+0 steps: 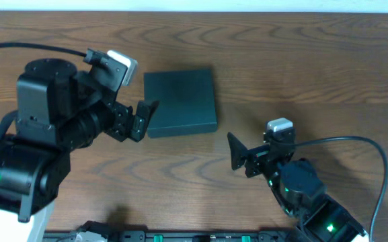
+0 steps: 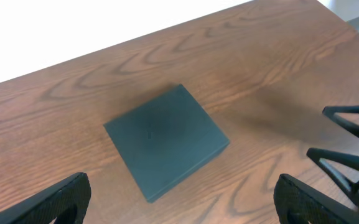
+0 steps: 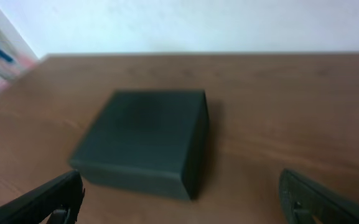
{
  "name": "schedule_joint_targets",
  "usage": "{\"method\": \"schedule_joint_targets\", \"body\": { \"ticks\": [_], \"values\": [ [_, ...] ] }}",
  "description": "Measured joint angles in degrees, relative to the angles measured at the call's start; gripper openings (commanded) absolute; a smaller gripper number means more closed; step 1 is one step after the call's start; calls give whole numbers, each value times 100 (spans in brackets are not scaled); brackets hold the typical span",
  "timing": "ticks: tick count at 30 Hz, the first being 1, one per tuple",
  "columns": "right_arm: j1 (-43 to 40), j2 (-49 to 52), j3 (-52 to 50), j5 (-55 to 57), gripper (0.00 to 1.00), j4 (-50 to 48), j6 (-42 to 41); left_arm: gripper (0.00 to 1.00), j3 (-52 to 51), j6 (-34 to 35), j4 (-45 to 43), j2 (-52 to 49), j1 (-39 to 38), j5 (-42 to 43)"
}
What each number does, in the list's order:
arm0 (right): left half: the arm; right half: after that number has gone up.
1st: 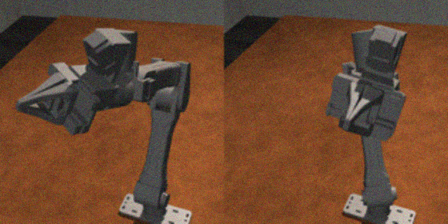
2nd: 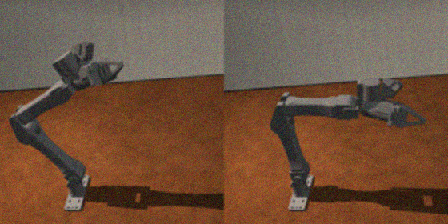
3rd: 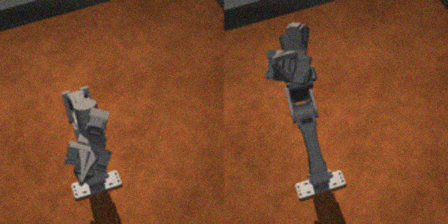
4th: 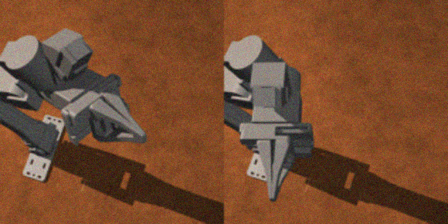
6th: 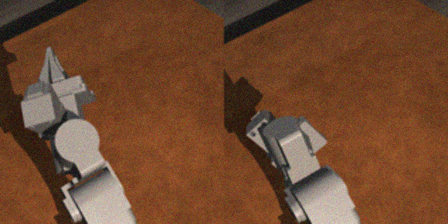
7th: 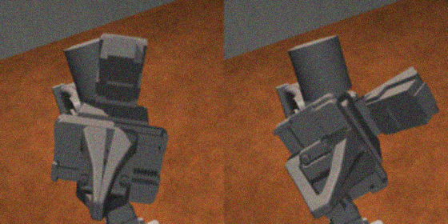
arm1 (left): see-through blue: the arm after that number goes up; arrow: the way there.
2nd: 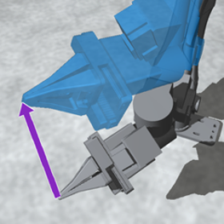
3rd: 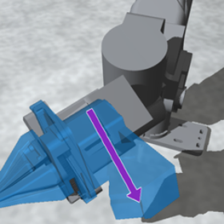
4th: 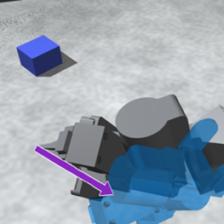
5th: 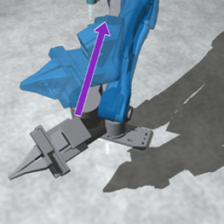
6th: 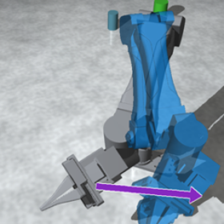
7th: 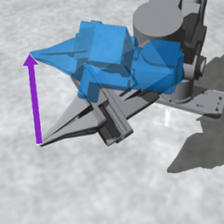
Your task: Pack container
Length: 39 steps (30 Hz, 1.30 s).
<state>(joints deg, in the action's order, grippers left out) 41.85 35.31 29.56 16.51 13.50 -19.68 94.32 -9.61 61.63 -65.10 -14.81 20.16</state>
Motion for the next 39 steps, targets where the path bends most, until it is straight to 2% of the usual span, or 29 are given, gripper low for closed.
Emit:
{"method": "schedule_joint_targets", "body": {
  "ticks": [13, 21, 25, 29, 32, 39],
  "values": [
    [0, 4, -9, 2, 99, 2020, 0, 95, 0, 44, 127, 26, 0, -111],
    [0, 4, -9, 0, 99, 2422, 0, 95, -11, 44, 647, 181, -42, -210],
    [0, 4, -7, 0, 99, 2437, 0, 95, -258, 46, 621, 981, -42, -391],
    [0, 4, -7, 0, 99, 2465, 0, 95, -986, 44, 267, 2238, -28, -603],
    [0, 9, -7, 0, 99, 2487, 0, 95, -2090, 44, -138, 3296, 127, -708],
    [0, 9, -7, 2, 99, 2483, 0, 95, -4393, 44, -981, 4778, 551, -732]
  ]
}}
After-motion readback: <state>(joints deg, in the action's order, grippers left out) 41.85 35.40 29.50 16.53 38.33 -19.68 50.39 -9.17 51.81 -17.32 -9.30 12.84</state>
